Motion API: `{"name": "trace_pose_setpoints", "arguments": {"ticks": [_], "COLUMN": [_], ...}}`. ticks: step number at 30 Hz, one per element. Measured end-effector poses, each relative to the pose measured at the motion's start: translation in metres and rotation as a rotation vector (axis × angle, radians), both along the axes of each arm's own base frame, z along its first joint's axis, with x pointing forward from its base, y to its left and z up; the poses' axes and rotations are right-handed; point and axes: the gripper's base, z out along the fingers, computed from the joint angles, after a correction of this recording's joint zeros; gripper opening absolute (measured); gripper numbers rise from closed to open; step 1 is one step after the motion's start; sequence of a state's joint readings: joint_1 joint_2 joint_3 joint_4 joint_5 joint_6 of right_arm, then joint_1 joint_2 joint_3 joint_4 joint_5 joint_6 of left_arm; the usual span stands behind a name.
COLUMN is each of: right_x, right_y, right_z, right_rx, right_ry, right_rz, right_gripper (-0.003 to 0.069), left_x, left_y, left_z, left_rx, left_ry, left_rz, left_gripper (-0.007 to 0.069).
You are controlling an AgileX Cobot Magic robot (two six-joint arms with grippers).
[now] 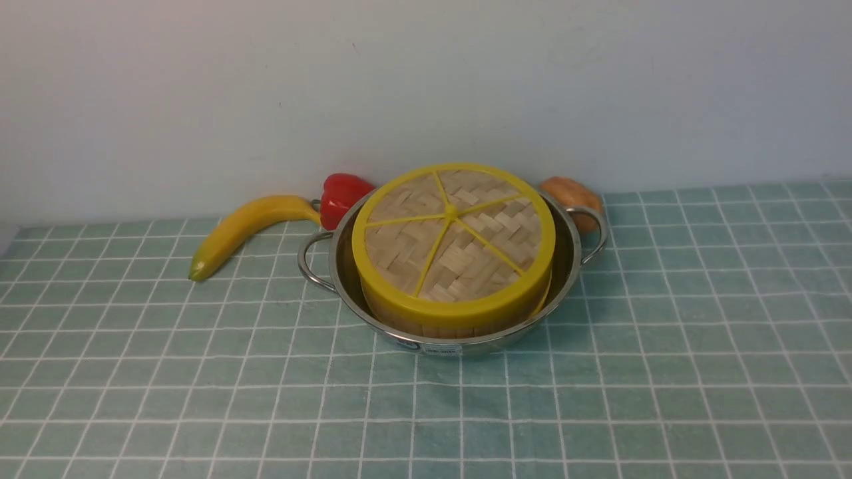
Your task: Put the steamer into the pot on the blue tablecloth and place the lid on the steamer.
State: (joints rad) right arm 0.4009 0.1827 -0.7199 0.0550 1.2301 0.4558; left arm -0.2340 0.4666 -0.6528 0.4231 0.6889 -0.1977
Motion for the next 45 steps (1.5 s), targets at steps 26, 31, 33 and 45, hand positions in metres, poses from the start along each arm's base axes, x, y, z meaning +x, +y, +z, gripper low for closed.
{"name": "trace_pose_setpoints", "arguments": {"ticks": [26, 31, 33, 45], "right_x": [-0.003, -0.003, -0.003, -0.003], "right_y": [0.006, 0.006, 0.006, 0.006], "right_z": [0.0, 0.0, 0.0, 0.0], "right_rx": [0.055, 0.055, 0.055, 0.077], "right_ry": [0.024, 0.024, 0.024, 0.035], "right_rz": [0.043, 0.043, 0.043, 0.03], "right_gripper": [0.024, 0.024, 0.024, 0.024], "left_x": [-0.034, -0.033, -0.032, -0.031], "left_y": [0.012, 0.012, 0.012, 0.006], "left_z": [-0.142, -0.146, -0.151, -0.158], "left_rx": [-0.14, -0.141, -0.143, -0.188], "left_ry": [-0.229, -0.216, -0.196, -0.156], "left_rz": [0.227, 0.227, 0.227, 0.176], "left_gripper": [0.0075, 0.0085, 0.0085, 0.0098]}}
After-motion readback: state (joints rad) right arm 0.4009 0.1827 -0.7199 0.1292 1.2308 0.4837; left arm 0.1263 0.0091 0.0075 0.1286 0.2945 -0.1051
